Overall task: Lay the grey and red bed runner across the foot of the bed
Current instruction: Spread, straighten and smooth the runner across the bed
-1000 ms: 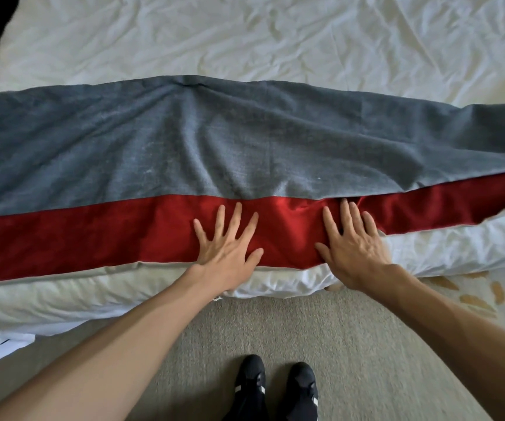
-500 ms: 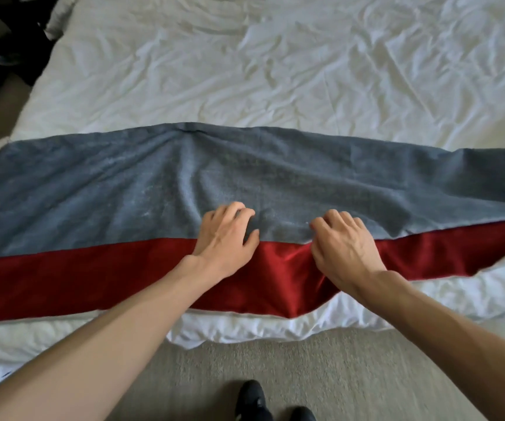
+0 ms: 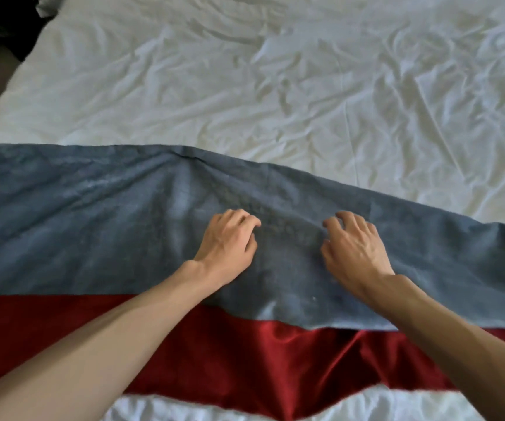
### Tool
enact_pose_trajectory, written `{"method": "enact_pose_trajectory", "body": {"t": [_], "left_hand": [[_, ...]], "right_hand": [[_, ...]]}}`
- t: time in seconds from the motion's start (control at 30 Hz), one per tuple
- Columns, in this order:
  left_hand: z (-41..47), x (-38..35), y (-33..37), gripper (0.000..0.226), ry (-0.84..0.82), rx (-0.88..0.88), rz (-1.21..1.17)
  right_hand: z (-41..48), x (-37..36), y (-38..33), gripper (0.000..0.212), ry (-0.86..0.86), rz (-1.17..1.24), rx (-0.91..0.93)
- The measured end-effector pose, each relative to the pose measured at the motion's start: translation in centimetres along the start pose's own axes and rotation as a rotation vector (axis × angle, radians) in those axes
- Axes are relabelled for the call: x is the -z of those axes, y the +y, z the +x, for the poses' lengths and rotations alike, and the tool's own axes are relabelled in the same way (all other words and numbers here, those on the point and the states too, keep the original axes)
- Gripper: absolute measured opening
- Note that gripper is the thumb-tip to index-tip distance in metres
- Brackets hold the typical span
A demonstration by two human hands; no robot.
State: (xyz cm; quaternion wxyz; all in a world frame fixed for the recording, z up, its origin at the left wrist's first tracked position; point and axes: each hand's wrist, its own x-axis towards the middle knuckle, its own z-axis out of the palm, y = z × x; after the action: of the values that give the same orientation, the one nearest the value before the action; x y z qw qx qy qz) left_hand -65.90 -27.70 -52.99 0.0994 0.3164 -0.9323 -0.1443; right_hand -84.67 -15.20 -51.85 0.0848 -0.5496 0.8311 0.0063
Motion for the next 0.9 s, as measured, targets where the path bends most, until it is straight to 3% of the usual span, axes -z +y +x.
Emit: {"method": "enact_pose_trajectory", "body": {"t": [0.27, 0.43, 0.63, 0.9], "left_hand": [[7.5, -0.3, -3.2, 0.035, -0.09, -0.003, 0.047], [11.1, -1.2, -3.6, 0.039, -0.082, 0.001, 0.119], [15.3, -2.3, -3.4, 0.023, -0.062, 0.061, 0.212], [16.7, -3.5, -2.4, 0.04, -0.347, -0.004, 0.266]], "right_hand": [[6.1, -0.6, 2.1, 0.046, -0.013, -0.018, -0.017], [10.5, -0.4, 4.4, 0.028, -0.016, 0.065, -0.142], [13.2, -0.2, 6.0, 0.014, -0.116, 0.105, 0.0], [13.1, -1.3, 6.0, 0.007, -0.17, 0.026, 0.16]]}}
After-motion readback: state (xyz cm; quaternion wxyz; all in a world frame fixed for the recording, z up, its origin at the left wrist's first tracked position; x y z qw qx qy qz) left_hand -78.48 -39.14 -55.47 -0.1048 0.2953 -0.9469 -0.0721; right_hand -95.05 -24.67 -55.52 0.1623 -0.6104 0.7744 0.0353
